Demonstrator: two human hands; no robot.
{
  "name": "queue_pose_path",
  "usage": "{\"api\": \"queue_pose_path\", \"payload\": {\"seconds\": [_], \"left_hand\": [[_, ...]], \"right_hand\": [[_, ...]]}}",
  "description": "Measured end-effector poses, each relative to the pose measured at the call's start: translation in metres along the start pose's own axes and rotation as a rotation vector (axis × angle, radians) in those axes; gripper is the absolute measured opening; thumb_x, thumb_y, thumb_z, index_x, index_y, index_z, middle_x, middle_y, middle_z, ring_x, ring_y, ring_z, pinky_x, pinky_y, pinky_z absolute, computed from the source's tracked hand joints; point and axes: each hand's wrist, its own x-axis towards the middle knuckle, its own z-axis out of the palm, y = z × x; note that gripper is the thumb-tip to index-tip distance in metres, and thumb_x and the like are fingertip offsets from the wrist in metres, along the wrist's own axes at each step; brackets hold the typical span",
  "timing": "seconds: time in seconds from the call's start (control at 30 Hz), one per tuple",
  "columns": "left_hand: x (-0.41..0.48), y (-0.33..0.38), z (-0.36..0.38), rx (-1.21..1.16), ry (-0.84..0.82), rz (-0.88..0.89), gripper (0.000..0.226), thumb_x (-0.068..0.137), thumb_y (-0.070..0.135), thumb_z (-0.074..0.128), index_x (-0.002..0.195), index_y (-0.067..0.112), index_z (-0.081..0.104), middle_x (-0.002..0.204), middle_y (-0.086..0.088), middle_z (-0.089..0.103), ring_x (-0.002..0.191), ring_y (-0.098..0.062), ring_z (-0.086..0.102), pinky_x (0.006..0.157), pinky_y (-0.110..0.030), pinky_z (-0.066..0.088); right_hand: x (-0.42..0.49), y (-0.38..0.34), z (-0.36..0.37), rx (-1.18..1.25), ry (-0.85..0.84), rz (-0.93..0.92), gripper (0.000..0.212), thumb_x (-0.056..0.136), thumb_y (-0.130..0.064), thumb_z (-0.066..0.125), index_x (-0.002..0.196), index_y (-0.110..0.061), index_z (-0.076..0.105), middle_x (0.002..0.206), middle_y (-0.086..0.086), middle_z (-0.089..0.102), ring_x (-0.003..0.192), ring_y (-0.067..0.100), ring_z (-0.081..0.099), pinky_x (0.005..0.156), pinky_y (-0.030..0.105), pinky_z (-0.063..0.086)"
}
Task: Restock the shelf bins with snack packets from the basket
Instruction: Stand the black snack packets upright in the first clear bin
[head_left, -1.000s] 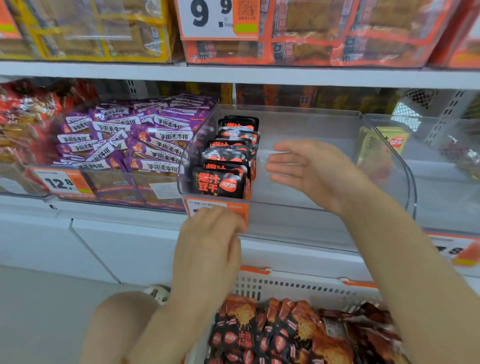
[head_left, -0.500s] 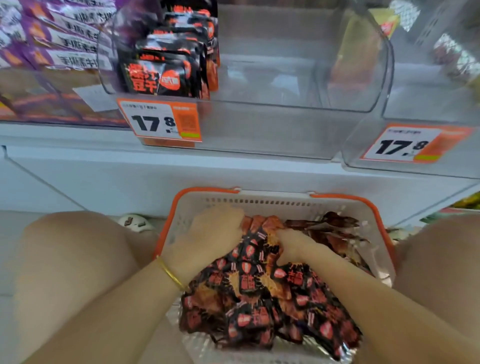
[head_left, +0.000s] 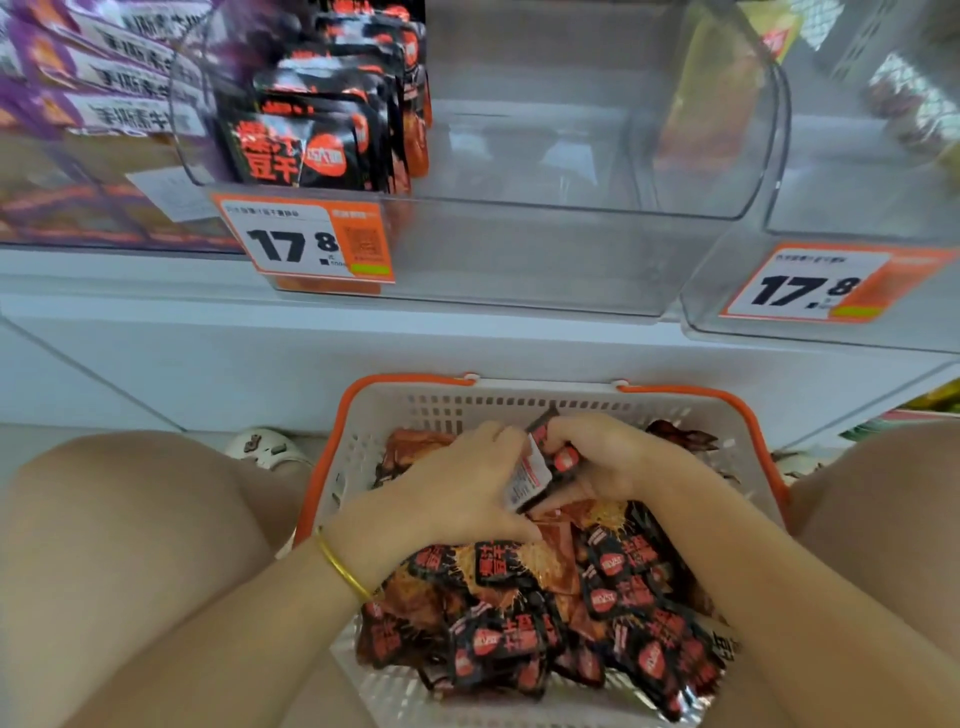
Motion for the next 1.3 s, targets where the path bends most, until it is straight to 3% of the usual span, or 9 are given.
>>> {"api": "queue_pose_path", "payload": {"seconds": [0.1,0.23,0.33,0.5,0.6,0.67,0.73,1.03,1.3], "left_hand": [[-0.007,0.008,-0.013,0.059,0.241,0.083,0.052,0.081,0.038,0.068,0.118,0.016,0.040,0.111,0.001,0.045,0.104,-0.017,0.047,0.080,-0.028,0.042],[-0.033,0.001,-0.055,-0.324,0.378,0.026,0.033,0.085,0.029,0.065,0.113,0.017,0.051,0.102,0.004,0.062,0.093,-0.011,0.059,0.081,-0.028,0.046],[-0.058,0.007,-0.093,-0.603,0.445,0.116,0.040,0.079,0.016,0.073,0.116,0.020,0.057,0.107,0.008,0.067,0.098,-0.005,0.063,0.086,-0.026,0.049],[-0.065,0.017,-0.163,-0.836,0.913,0.172,0.015,0.087,0.010,0.064,0.096,0.021,0.059,0.086,0.002,0.063,0.078,-0.007,0.060,0.075,-0.028,0.052],[-0.050,0.000,-0.189,-0.342,1.218,0.062,0.015,0.092,0.019,0.051,0.101,0.017,0.062,0.092,-0.002,0.063,0.089,-0.014,0.058,0.083,-0.030,0.048],[-0.037,-0.016,-0.201,0.128,1.107,-0.040,0.038,0.087,0.034,0.038,0.102,0.014,0.066,0.103,-0.006,0.065,0.102,-0.024,0.056,0.091,-0.039,0.044],[-0.027,-0.027,-0.209,0.298,0.948,-0.129,0.049,0.082,0.043,0.032,0.103,0.016,0.068,0.108,-0.005,0.063,0.112,-0.028,0.052,0.097,-0.045,0.041],[-0.003,-0.050,-0.208,0.324,0.925,-0.174,0.055,0.081,0.044,0.024,0.093,0.018,0.070,0.100,0.000,0.065,0.098,-0.028,0.058,0.092,-0.040,0.041],[-0.002,-0.051,-0.198,0.316,1.012,-0.139,0.043,0.083,0.039,0.035,0.087,0.017,0.072,0.102,-0.001,0.068,0.099,-0.028,0.061,0.093,-0.041,0.042]], "right_hand": [[-0.024,-0.012,0.002,0.075,-0.106,-0.112,0.018,0.095,-0.017,0.040,0.097,-0.004,0.052,0.088,0.014,0.061,0.083,0.030,0.064,0.067,0.038,0.060],[-0.052,-0.019,0.000,-0.193,-0.061,-0.348,0.069,0.081,-0.070,0.040,0.122,-0.018,0.059,0.117,-0.001,0.067,0.108,0.017,0.063,0.087,0.035,0.051],[-0.081,-0.036,0.014,-0.295,0.010,-0.642,0.038,0.073,-0.031,0.075,0.107,-0.017,0.067,0.103,0.002,0.072,0.091,0.014,0.067,0.084,0.034,0.052],[-0.129,-0.126,0.045,-0.321,0.186,-0.997,0.010,0.079,-0.006,0.070,0.081,-0.014,0.064,0.064,-0.002,0.067,0.056,0.009,0.063,0.052,0.025,0.055],[-0.119,-0.196,0.046,-0.481,0.498,-1.126,0.006,0.081,-0.008,0.070,0.081,-0.011,0.065,0.078,0.010,0.065,0.071,0.019,0.062,0.066,0.043,0.058],[-0.086,-0.233,0.041,-0.718,0.725,-1.049,0.019,0.078,-0.015,0.075,0.093,-0.005,0.069,0.089,0.014,0.065,0.081,0.018,0.059,0.082,0.046,0.054],[-0.042,-0.257,0.032,-0.819,0.813,-0.887,0.029,0.077,-0.017,0.076,0.103,-0.004,0.068,0.101,0.014,0.067,0.092,0.020,0.061,0.087,0.040,0.051],[0.055,-0.299,0.023,-0.803,1.052,-0.715,0.034,0.090,-0.032,0.062,0.113,-0.007,0.062,0.114,0.015,0.064,0.108,0.033,0.060,0.082,0.035,0.047],[0.067,-0.309,0.034,-1.047,0.964,-0.518,0.042,0.101,-0.037,0.040,0.113,-0.003,0.060,0.100,0.016,0.060,0.096,0.027,0.059,0.077,0.033,0.045]]}}
